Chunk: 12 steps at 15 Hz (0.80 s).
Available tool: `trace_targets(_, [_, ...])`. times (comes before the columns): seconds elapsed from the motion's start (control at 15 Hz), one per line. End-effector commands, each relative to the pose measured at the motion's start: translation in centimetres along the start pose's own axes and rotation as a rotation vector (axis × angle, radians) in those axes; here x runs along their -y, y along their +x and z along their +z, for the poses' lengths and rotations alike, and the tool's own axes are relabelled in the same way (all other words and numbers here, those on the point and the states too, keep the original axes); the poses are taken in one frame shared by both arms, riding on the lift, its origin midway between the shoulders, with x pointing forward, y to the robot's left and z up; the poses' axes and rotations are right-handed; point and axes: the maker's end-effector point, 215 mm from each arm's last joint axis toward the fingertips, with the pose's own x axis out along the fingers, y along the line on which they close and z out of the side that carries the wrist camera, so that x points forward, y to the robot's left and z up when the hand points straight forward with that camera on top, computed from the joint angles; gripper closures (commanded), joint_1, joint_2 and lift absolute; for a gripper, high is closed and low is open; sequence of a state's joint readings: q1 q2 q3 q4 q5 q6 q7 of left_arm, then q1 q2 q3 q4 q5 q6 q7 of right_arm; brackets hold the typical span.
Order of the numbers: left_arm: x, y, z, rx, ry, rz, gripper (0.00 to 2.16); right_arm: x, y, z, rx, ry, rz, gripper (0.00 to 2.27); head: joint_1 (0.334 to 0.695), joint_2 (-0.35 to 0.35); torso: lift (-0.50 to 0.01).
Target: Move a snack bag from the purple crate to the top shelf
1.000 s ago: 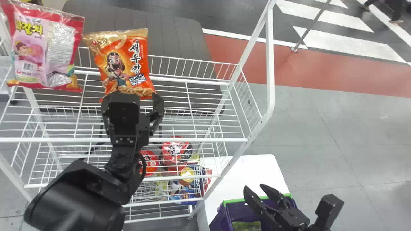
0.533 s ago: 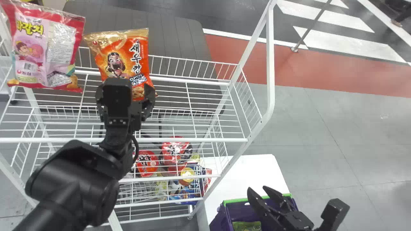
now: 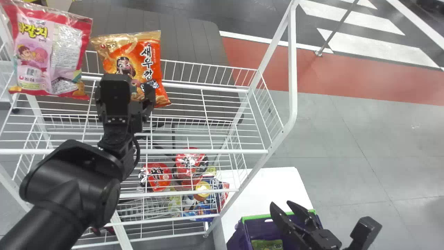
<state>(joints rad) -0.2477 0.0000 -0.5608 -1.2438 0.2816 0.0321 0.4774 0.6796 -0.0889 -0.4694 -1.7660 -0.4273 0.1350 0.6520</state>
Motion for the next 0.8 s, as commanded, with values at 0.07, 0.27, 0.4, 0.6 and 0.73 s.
trace_targets(0.07, [-0.7, 0.6, 0.1, -0.007, -0.016, 0.008, 0.29, -0.1, 0.0, 0.1, 0.003, -0.001, 0.001, 0.40, 0.695, -0.350, 0.000])
trace_targets(0.27, [-0.5, 0.9, -0.3, -0.021, -0.027, -0.007, 0.30, 0.0, 0.0, 0.0, 0.003, -0.001, 0.000, 0.40, 0.695, -0.350, 0.000])
trace_targets(0.4, [-0.5, 0.9, -0.3, -0.021, -0.028, -0.008, 0.46, -0.1, 0.1, -0.1, 0.004, -0.001, 0.002, 0.40, 0.695, -0.350, 0.000])
trace_targets(0.6, [-0.4, 0.6, -0.5, -0.022, -0.018, 0.003, 1.02, -0.2, 0.3, -0.1, 0.005, 0.000, 0.005, 0.40, 0.695, -0.350, 0.000])
trace_targets(0.73, [-0.2, 0.1, -1.0, -0.025, -0.014, 0.003, 1.03, -0.4, 0.6, -0.3, 0.001, 0.000, 0.010, 0.40, 0.695, -0.350, 0.000])
